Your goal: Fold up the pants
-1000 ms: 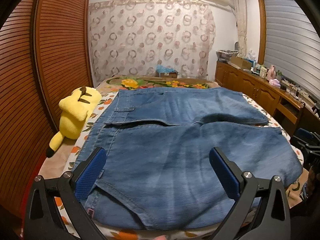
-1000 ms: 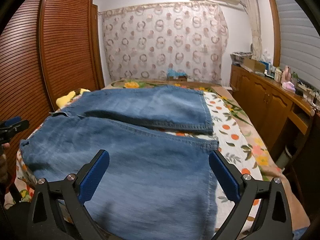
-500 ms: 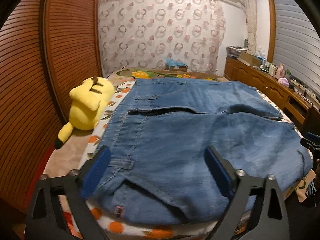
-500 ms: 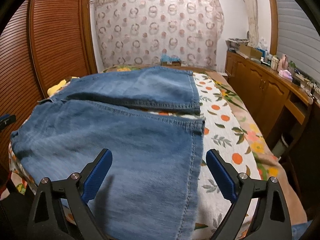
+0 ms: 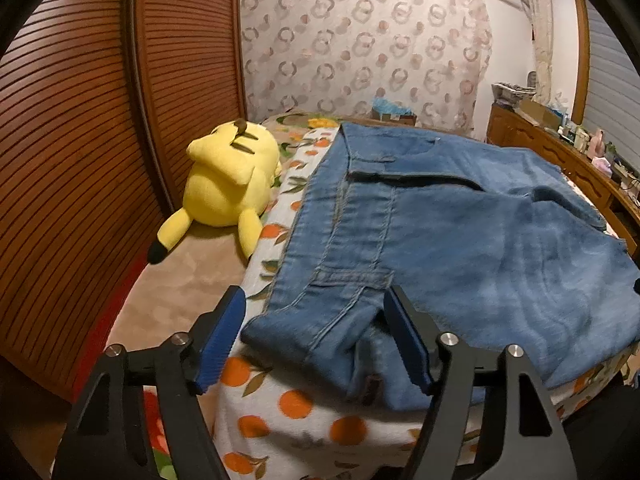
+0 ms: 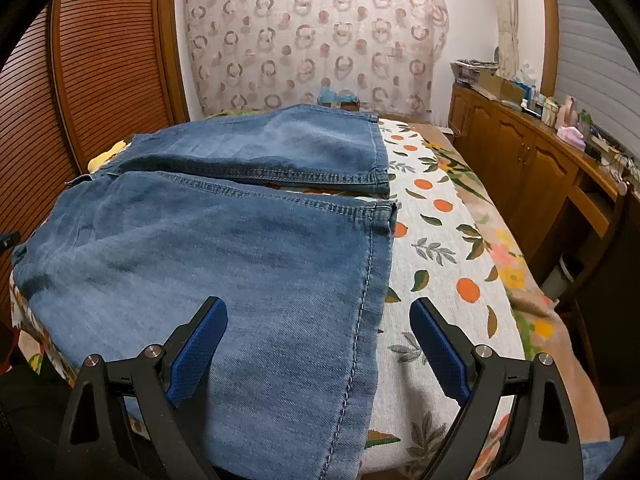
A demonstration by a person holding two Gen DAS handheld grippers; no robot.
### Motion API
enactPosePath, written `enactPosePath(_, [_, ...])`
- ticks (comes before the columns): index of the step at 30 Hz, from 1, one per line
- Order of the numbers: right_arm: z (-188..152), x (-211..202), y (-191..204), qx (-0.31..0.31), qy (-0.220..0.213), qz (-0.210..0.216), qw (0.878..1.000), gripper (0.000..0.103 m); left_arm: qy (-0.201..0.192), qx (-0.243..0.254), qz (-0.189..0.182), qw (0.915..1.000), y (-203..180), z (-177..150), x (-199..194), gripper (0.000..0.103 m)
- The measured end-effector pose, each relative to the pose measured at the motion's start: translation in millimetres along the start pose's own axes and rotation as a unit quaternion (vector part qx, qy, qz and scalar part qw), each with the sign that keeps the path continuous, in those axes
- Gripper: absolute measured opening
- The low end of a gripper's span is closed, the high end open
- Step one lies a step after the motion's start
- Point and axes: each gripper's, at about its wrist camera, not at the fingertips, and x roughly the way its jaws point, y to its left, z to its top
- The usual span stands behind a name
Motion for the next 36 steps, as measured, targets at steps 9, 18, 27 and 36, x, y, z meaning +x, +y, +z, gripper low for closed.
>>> enactPosePath(9, [1,4,-5,-0.005,0.009,0.005,1.0,0.091,0.034,-0.015,0.0,0.9993,12,-15,13,0.067])
enactPosePath(18, [-2,6,-5,-0.005,0.026,0.016,1.0,0.086,0.033,-0.032,-0.017,0.9988,17,-16,16,0.049])
enactPosePath(27, [1,10,-7,-0.006,0.039,0.025,0.999,0.079,0.009,-0.037,-0.043,0.9983,7,-4,7,0.017])
enactPosePath(36, [5,12,-6,-0.01,0.044,0.036,0.998,0.051,-0.054,-0.021,-0.067,0.9961,-12,37,-23,0.016])
